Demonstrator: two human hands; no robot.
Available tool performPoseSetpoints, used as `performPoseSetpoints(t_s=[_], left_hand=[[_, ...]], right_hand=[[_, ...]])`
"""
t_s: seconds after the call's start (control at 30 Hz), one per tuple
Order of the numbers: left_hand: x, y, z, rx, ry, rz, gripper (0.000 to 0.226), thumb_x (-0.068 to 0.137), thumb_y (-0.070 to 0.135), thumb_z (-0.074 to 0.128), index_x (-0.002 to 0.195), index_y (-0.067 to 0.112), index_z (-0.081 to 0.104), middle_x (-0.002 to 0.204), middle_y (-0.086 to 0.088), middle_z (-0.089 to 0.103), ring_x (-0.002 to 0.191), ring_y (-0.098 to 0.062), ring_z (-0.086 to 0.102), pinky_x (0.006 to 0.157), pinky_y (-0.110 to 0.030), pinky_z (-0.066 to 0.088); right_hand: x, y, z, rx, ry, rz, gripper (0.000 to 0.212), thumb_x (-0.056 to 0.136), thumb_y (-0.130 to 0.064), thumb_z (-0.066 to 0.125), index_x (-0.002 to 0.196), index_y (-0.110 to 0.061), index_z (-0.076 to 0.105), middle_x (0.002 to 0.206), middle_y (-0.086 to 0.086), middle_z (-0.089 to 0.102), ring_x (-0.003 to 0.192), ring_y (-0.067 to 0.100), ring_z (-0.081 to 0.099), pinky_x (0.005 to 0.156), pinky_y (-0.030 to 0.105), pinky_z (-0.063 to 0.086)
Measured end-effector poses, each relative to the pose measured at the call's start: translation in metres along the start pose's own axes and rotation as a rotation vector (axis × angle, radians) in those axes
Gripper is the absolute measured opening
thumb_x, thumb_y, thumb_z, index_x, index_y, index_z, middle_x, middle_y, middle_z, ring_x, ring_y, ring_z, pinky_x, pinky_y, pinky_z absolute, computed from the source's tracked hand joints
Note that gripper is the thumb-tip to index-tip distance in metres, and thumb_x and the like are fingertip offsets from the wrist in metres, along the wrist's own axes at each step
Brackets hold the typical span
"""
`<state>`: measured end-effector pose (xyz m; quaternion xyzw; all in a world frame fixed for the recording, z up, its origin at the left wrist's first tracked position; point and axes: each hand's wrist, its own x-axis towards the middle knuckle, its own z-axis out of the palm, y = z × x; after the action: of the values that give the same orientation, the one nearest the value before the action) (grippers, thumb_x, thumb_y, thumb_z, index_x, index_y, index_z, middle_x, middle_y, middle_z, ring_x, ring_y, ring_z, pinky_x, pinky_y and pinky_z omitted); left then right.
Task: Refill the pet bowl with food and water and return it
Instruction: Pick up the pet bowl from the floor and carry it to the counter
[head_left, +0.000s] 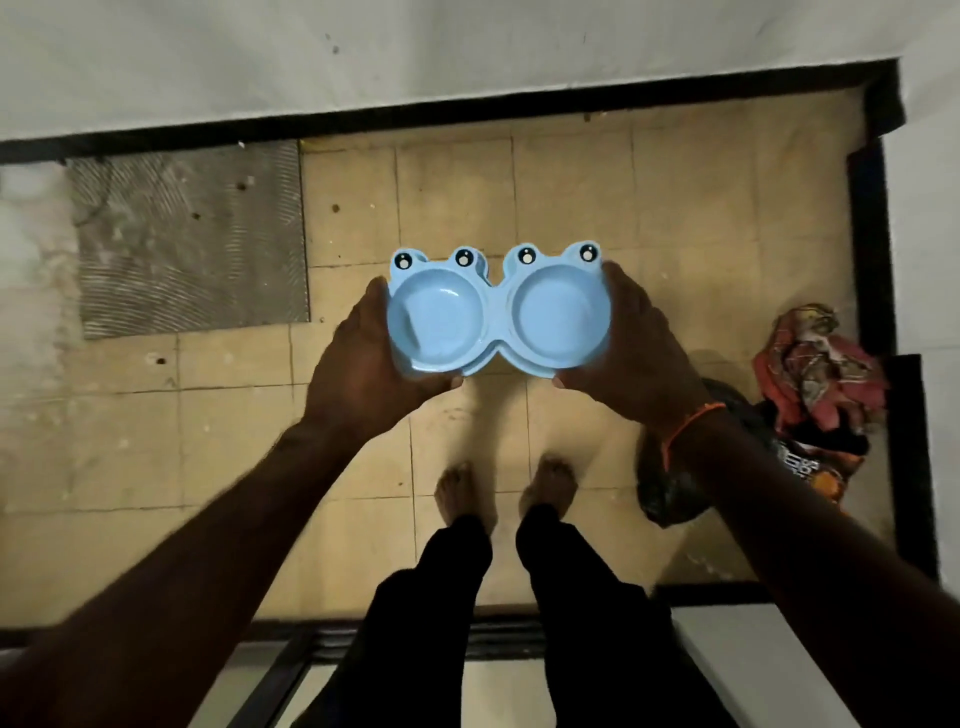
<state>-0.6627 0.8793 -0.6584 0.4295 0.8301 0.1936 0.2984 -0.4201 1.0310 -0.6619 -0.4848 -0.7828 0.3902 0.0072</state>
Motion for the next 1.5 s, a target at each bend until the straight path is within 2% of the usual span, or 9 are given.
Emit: performPoseSetpoints(t_s=[0.33,0.5,0.6,0.77,0.9,1.13,1.27,1.4,1.5], left_hand=[[-0.108,0.158,-0.197,-0.009,0.108,0.290,0.105,0.055,0.059,0.093,0.140,0.023,0.043,0.127,0.017,0.056,0.106,0.002,0.049,0.083,-0.024,0.040],[-0.141,0.190,-0.233,0.018,0.120,0.391,0.109,0.054,0.061,0.094,0.144,0.029,0.042,0.134,0.014,0.059,0.113,-0.002,0.050,0.085,-0.028,0.043],[-0.152,0.200,-0.241,0.024,0.117,0.423,0.116,0.054,0.063,0.092,0.150,0.029,0.037,0.145,0.009,0.055,0.123,-0.002,0.046,0.096,-0.031,0.045],[-0.157,0.217,-0.248,-0.036,0.112,0.560,0.105,0.056,0.060,0.089,0.145,0.034,0.038,0.125,0.051,0.038,0.113,0.030,0.035,0.089,0.008,0.027],[-0.153,0.243,-0.249,-0.045,0.091,0.627,0.115,0.054,0.063,0.089,0.151,0.037,0.032,0.139,0.050,0.026,0.121,0.029,0.026,0.104,-0.005,0.028],[-0.151,0.340,-0.239,-0.113,-0.066,0.853,0.094,0.053,0.064,0.093,0.131,0.045,0.044,0.122,0.031,0.056,0.112,0.005,0.056,0.079,-0.015,0.043],[-0.158,0.397,-0.216,-0.087,-0.106,1.049,0.096,0.052,0.071,0.081,0.128,0.073,0.022,0.124,0.060,0.035,0.113,0.034,0.036,0.070,-0.002,0.037],[-0.152,0.443,-0.177,-0.099,-0.240,1.170,0.099,0.054,0.062,0.091,0.127,0.071,0.026,0.124,0.059,0.036,0.112,0.035,0.035,0.085,0.006,0.033],[-0.150,0.472,-0.154,-0.088,-0.331,1.252,0.103,0.055,0.057,0.095,0.134,0.062,0.029,0.129,0.056,0.037,0.118,0.033,0.034,0.091,0.006,0.030]], right_hand=[[-0.149,-0.136,-0.168,0.023,0.144,-0.086,0.125,0.061,-0.048,0.088,0.160,-0.018,0.017,0.157,0.006,0.037,0.139,0.031,0.042,0.113,0.055,0.040],[-0.200,-0.161,-0.203,0.101,0.261,-0.170,0.113,0.060,-0.047,0.089,0.153,-0.017,0.032,0.144,0.000,0.049,0.131,0.020,0.050,0.103,0.049,0.049],[-0.214,-0.171,-0.213,0.125,0.326,-0.192,0.103,0.058,-0.039,0.092,0.146,-0.020,0.041,0.134,-0.004,0.055,0.124,0.017,0.055,0.097,0.046,0.052],[-0.232,-0.172,-0.222,0.101,0.397,-0.152,0.112,0.058,-0.042,0.093,0.152,-0.021,0.037,0.143,-0.006,0.053,0.131,0.015,0.053,0.103,0.045,0.049],[-0.255,-0.170,-0.239,0.146,0.463,-0.124,0.114,0.060,-0.046,0.091,0.155,-0.018,0.033,0.147,-0.006,0.050,0.133,0.018,0.053,0.105,0.049,0.047],[-0.319,-0.141,-0.281,0.256,0.638,-0.039,0.092,0.061,-0.022,0.093,0.140,-0.012,0.047,0.129,-0.001,0.061,0.119,0.023,0.061,0.093,0.043,0.054],[-0.363,-0.110,-0.291,0.255,0.767,0.029,0.107,0.061,-0.039,0.098,0.151,-0.022,0.041,0.139,-0.006,0.059,0.127,0.018,0.059,0.098,0.043,0.053],[-0.403,-0.107,-0.306,0.296,0.951,0.084,0.105,0.064,-0.029,0.096,0.143,-0.061,0.034,0.136,-0.036,0.053,0.124,-0.009,0.054,0.093,0.012,0.050],[-0.428,-0.096,-0.297,0.285,0.999,0.259,0.115,0.064,-0.053,0.092,0.157,-0.043,0.025,0.151,-0.028,0.042,0.138,0.001,0.046,0.107,0.038,0.049]])
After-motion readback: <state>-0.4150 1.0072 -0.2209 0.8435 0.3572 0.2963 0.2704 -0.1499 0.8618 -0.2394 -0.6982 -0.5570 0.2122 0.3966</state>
